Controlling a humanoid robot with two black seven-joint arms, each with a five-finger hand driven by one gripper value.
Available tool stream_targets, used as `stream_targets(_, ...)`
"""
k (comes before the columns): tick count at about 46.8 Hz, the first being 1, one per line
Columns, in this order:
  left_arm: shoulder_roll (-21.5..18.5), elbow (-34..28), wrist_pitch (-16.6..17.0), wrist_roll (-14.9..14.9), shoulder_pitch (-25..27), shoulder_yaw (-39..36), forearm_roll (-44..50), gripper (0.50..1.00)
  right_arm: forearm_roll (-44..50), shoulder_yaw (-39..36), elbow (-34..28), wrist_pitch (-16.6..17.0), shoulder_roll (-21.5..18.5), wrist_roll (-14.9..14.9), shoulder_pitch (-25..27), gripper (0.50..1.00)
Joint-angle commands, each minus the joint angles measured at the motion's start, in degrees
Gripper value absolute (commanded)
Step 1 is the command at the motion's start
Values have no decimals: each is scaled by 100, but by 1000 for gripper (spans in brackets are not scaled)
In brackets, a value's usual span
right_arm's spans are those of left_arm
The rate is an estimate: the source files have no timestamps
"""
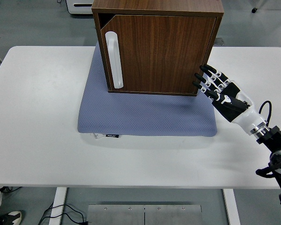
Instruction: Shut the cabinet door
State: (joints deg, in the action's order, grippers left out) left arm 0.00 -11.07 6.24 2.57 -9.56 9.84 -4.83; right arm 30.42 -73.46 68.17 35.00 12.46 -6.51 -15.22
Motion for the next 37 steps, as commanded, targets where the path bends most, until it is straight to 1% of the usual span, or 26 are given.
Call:
stream_targets(1, 0, 0, 0, -2, -2, 0, 0, 1000, -1, -142, 118, 0, 81, 1, 159, 1000)
stream_targets(10, 0, 0, 0, -2, 7, 0, 0, 1000, -10, -546, 135, 0, 117, 1, 432, 1000)
stream_targets(17, 0, 0, 0, -2, -2, 0, 0, 1000, -203, -890, -31, 0, 73, 1, 467, 1000)
stream_targets(24, 0, 0, 0, -2, -2, 0, 0, 1000, -458, -1039, -339, 0, 46, 1, 406, 1000)
stream_targets(28, 0, 0, 0, -2, 7, 0, 0, 1000, -467, -1145, -585, -107, 29, 1, 353, 1000)
stream_targets(32, 0, 0, 0, -2, -2, 0, 0, 1000, -467, -1153, -857, -151, -50, -8, 195, 1000)
stream_targets(37, 0, 0, 0, -2, -2, 0, 0, 1000, -467, -1153, -1103, -371, -112, -17, 20, 1000)
